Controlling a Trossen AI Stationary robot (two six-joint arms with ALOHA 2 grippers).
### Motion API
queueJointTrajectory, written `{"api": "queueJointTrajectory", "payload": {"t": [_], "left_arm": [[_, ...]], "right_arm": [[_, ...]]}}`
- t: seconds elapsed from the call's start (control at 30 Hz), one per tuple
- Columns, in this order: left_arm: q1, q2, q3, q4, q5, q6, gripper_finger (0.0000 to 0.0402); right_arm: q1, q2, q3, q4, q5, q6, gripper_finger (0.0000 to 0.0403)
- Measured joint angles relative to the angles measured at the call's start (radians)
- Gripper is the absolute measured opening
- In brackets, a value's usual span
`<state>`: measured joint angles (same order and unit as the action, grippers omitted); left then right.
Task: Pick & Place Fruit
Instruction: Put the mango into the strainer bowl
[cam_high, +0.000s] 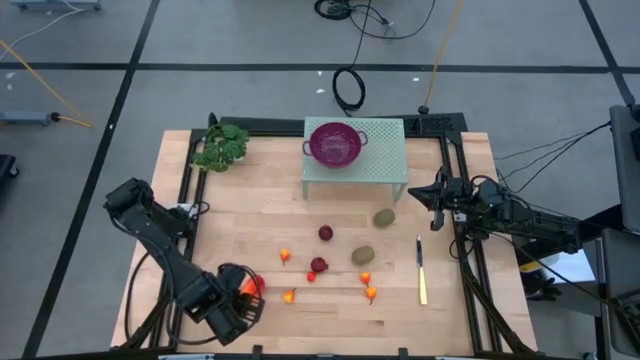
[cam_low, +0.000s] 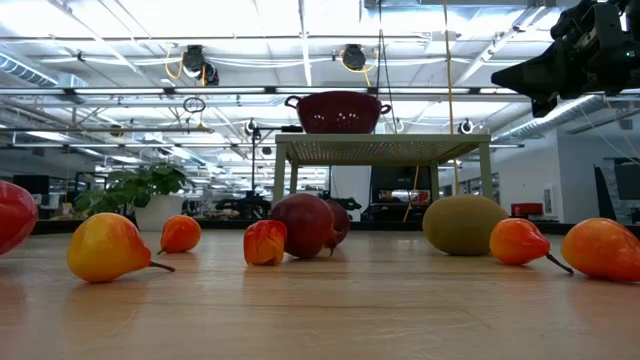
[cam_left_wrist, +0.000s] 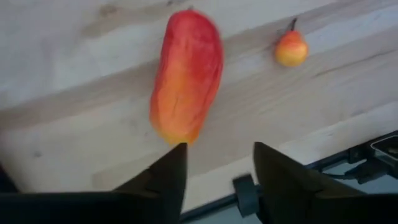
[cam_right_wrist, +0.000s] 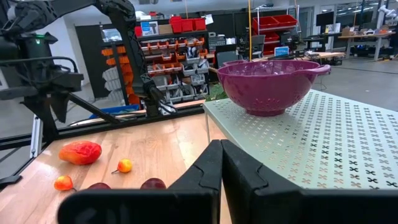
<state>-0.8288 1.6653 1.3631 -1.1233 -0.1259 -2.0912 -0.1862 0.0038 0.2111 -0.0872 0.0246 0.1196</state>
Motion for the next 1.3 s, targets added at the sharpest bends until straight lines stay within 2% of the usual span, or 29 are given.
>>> {"api": "queueJointTrajectory", "payload": {"t": [0.1,0.27,0.5,0.73,1.03,1.3], "left_arm": [[0.001,0.0,-0.013,0.001,-0.02,0.042,0.0246],[0.002,0.0,-0.061,0.039,0.003,0.081,0.0317],[0.01,0.001,-0.093,0.082,0.039,0.118,0.0373],[0.014,0.001,-0.107,0.084,-0.031,0.202,0.0386],[0.045,0.001,-0.127,0.082,0.011,0.24,0.037],[0.05,0.001,-0.127,0.082,0.002,0.275,0.0395]], "right_arm": [[0.0,0.0,0.0,0.0,0.0,0.0,0.0],[0.0,0.0,0.0,0.0,0.0,0.0,0.0],[0.0,0.0,0.0,0.0,0.0,0.0,0.0],[0.0,0.0,0.0,0.0,0.0,0.0,0.0],[0.0,0.0,0.0,0.0,0.0,0.0,0.0],[0.0,0.0,0.0,0.0,0.0,0.0,0.0]]}}
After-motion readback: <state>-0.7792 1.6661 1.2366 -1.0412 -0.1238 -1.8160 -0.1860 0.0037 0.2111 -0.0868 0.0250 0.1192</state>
